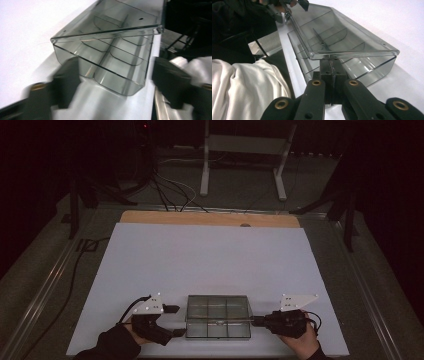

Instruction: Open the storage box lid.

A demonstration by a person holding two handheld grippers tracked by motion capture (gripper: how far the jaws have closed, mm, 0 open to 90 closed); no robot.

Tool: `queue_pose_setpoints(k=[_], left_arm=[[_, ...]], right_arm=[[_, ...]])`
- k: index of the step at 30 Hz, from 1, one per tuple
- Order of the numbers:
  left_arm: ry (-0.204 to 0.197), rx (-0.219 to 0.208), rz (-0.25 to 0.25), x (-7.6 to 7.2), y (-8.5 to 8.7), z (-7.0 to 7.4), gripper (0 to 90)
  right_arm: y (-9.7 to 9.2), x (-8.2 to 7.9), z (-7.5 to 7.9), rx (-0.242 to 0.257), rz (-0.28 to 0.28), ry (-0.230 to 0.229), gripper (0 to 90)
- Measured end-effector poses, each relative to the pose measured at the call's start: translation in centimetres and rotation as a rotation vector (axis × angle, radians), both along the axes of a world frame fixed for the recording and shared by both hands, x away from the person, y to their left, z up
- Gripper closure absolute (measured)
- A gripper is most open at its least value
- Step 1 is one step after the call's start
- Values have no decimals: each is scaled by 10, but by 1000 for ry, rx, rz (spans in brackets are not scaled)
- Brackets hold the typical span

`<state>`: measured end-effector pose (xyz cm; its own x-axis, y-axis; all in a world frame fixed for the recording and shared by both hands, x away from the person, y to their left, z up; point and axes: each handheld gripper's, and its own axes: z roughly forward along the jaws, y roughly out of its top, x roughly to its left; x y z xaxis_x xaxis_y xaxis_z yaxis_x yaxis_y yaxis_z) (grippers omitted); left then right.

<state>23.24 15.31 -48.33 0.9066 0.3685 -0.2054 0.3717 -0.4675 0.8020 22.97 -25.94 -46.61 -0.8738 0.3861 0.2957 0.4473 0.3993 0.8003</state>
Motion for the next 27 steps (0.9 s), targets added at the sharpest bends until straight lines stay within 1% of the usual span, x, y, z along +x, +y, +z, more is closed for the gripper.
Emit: queue_pose_setpoints(k=[1, 2, 4, 6, 8, 11, 12, 13, 15, 16, 17, 19, 20, 21, 24, 27], left_arm=[[-7, 3, 4, 0, -1, 0, 139], [-8, 11, 6, 0, -1, 0, 122], [-16, 7, -16, 1, -2, -2, 30], [-22, 7, -32, 1, -2, -1, 24], [-41, -9, -20, 1, -3, 0, 14], [-127, -35, -11, 2, -3, 0, 15], [-151, -36, -13, 3, -2, -1, 15], [-166, -30, -7, 5, -3, -1, 15], [-191, -38, -2, 7, -2, -2, 15], [-180, -39, 7, 9, -3, -2, 15], [-158, -38, 19, 12, -3, -2, 15], [-142, -19, 38, 15, -3, -1, 15], [-127, -7, 41, 16, -4, -1, 16], [-125, -7, 34, 17, -4, -1, 16], [-154, -3, 23, 20, -4, -1, 28], [-160, -8, 28, 24, -5, -3, 71]], right_arm=[[0, 0, 0, 3, -3, 1, 900], [-1, 1, 1, 5, -4, 0, 900], [-1, 2, 1, 4, -4, -2, 900], [0, 2, 2, 6, -8, -3, 900], [0, 3, 3, 6, -10, -7, 900], [1, 4, 4, 9, -12, -9, 900], [1, 5, 4, 10, -12, -9, 900], [2, 5, 5, 11, -12, -8, 900], [3, 6, 5, 13, -10, -10, 900], [3, 6, 5, 15, -10, -13, 900], [4, 6, 6, 15, -12, -12, 900], [4, 7, 6, 16, -14, -17, 900], [4, 7, 7, 17, -15, -14, 900], [4, 7, 7, 17, -15, -15, 900], [4, 8, 8, 19, -16, -18, 900], [4, 9, 8, 22, -17, -15, 900]])
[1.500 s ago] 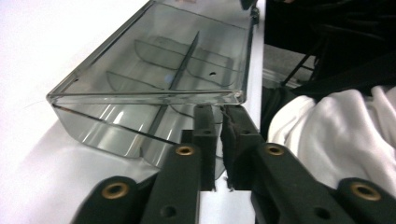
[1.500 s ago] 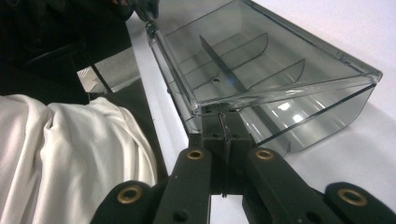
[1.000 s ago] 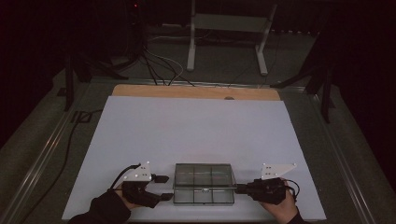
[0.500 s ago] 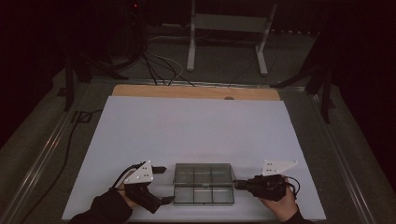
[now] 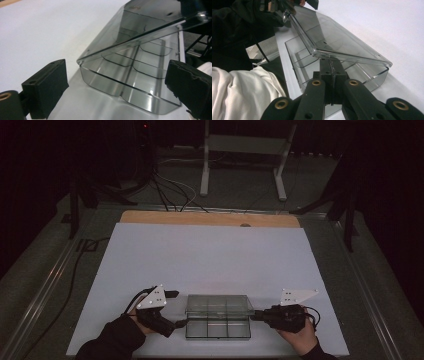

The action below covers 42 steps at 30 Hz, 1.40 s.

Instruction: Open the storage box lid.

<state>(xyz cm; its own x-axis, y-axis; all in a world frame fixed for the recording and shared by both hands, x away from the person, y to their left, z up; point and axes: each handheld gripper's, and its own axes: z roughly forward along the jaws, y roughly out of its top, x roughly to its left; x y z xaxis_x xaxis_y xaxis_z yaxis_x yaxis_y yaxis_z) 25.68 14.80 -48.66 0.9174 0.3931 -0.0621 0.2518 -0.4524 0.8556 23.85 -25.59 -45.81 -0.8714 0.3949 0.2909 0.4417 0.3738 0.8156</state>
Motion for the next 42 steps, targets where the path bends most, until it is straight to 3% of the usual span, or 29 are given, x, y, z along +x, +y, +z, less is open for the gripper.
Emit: queue_pose_setpoints(k=[6, 10, 21, 32, 42], left_arm=[[-25, 10, 8, 6, -3, -2, 165], [-66, 28, 6, 8, -7, -2, 213], [-159, -5, -20, 10, -5, -2, 529], [-175, 15, -20, 13, -8, -6, 693], [-186, 10, -18, 15, -8, -5, 726]], right_arm=[[0, 2, 1, 8, -3, -1, 900], [0, 3, 2, 9, -8, 0, 900], [1, 6, 3, 10, -14, -5, 900], [2, 6, 1, 4, -13, 1, 900], [-1, 7, -3, -6, -21, 7, 900]])
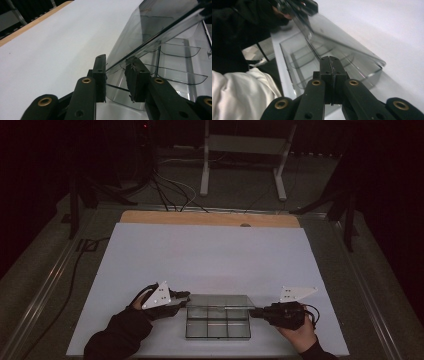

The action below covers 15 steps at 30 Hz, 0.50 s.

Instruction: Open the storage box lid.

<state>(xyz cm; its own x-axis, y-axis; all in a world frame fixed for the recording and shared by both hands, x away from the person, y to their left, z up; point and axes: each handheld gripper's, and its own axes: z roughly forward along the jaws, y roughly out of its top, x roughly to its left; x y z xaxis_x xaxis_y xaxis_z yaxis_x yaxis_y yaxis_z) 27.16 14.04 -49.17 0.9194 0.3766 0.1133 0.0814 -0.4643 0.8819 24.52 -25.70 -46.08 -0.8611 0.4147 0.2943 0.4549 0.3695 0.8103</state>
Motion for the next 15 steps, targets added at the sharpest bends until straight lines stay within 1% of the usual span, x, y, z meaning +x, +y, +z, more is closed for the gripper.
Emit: queue_pose_setpoints(k=[2, 3, 5, 7, 8, 9, 11, 13, 15], left_arm=[[4, -1, 0, 1, 0, 0, 731], [4, -1, -1, 1, 0, 0, 731], [9, -3, 0, 1, 0, 0, 731], [11, -4, 1, 1, 0, 0, 731], [11, -4, 1, 1, 0, 0, 733], [10, -5, 4, 2, 0, 1, 733], [14, -8, 5, 2, 1, 1, 739], [19, -13, 3, 3, 1, 0, 739], [21, -18, 4, 3, 1, 0, 739]], right_arm=[[-2, 1, -3, -13, -13, -2, 885], [-3, 1, -4, -20, -24, -2, 842], [-7, 4, -7, -30, -45, 7, 815], [-11, 8, -10, -37, -68, 15, 737], [-11, 8, -10, -37, -68, 15, 737], [-12, 10, -12, -52, -88, 11, 712], [-15, 14, -15, -36, -113, 6, 629], [-15, 16, -18, -43, -124, -8, 587], [-14, 18, -20, -37, -124, -10, 573]])
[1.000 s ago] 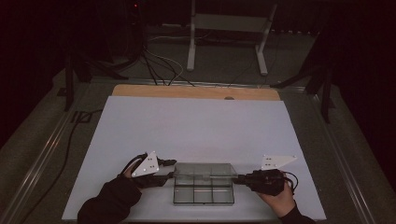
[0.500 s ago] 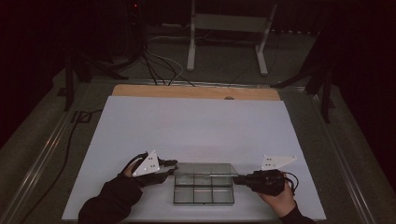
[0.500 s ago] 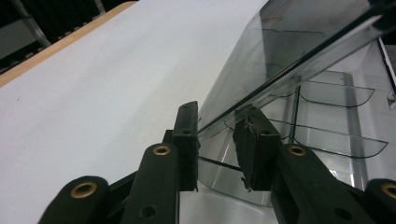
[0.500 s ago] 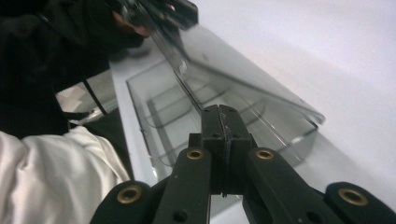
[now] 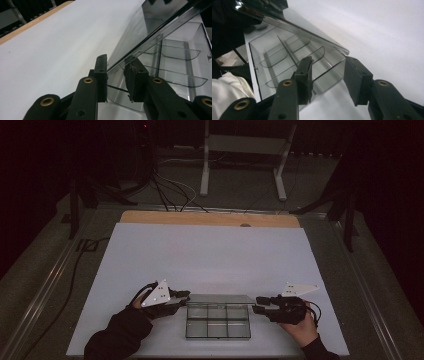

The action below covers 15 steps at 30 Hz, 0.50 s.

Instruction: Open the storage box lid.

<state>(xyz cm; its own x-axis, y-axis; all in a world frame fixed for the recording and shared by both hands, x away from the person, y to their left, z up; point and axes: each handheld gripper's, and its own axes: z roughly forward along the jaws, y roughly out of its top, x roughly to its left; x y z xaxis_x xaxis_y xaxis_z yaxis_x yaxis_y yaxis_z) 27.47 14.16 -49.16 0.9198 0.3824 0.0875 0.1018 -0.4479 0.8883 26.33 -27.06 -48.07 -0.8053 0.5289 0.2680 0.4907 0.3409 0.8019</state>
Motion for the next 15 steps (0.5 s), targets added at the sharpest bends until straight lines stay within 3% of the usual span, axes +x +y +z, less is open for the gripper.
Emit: queue_pose_setpoints(k=[8, 15], left_arm=[[5, -5, 0, 2, 0, 0, 740], [8, -8, 3, 4, -1, 1, 747]], right_arm=[[9, 6, -4, -4, 4, -31, 550], [16, 12, -4, -9, 4, -42, 588]])
